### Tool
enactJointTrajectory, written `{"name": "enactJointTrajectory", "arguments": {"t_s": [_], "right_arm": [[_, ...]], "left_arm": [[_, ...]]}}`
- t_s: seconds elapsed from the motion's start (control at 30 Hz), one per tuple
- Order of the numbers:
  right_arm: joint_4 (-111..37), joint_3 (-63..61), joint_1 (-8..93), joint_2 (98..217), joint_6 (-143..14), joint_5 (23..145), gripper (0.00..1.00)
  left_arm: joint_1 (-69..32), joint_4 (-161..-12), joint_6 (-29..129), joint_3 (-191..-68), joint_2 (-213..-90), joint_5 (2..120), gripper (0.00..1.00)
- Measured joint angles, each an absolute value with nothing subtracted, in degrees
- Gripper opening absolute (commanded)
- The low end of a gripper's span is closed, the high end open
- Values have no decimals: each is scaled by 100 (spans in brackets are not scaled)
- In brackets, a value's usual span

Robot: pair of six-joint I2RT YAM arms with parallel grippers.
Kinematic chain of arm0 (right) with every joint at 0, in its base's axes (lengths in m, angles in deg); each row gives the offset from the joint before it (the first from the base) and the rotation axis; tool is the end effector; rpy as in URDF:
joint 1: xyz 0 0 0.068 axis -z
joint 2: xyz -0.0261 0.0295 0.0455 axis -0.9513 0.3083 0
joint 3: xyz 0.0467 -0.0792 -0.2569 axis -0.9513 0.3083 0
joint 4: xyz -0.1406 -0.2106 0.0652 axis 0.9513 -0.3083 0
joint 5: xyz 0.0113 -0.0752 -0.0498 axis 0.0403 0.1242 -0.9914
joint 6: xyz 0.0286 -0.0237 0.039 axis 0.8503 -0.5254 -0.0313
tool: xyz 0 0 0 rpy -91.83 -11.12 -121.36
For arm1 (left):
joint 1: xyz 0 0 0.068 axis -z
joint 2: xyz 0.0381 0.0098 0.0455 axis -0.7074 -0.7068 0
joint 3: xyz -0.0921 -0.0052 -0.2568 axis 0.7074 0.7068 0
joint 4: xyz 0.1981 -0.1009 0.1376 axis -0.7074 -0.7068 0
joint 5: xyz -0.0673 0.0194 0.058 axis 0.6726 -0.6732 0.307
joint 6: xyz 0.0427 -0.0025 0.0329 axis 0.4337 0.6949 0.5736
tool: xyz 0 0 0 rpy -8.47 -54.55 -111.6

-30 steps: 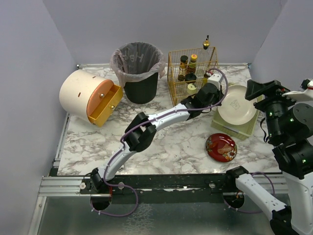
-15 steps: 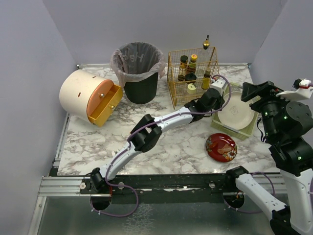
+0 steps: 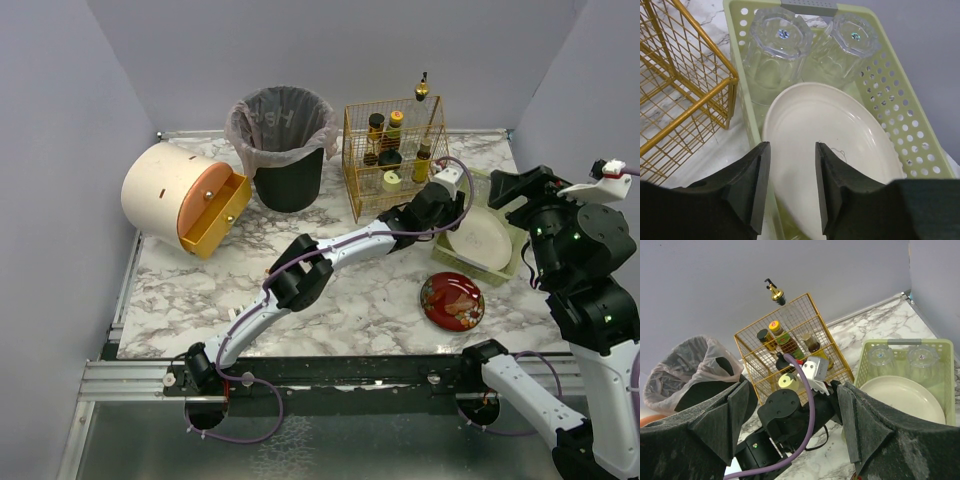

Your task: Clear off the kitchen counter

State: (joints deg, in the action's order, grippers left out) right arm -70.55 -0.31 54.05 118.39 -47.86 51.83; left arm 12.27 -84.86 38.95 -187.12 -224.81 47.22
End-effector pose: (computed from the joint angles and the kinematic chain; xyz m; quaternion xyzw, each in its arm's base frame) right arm 0.1011 0.0174 0.4715 0.1821 0.6898 0.1033 0.6931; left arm 0.3282 -0.5046 0.2043 0.2037 0.7645 -0.3636 0.4918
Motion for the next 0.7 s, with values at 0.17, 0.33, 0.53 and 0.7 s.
{"name": "enactJointTrajectory", "arguments": {"t_s": [0.17,0.33,0.53,0.7], "right_arm": [[-7064,-27,5405,11861,-4786,5201,78],[-7066,2,5405,11865,-4786,5225,78],[-7068,10,5405,11872,-4817,5262,78],[-7066,10,5405,11839,-4920,5312,78]], "left_arm": [[1238,-8486,3897,-18712,-22481,4805,53],[1247,-8489,3921,-18712,-22479,4890,57],[1247,-8580,3991,-18626,-22311,4953,58],[1249,-8644,4004,-18187,-21679,5056,58]]}}
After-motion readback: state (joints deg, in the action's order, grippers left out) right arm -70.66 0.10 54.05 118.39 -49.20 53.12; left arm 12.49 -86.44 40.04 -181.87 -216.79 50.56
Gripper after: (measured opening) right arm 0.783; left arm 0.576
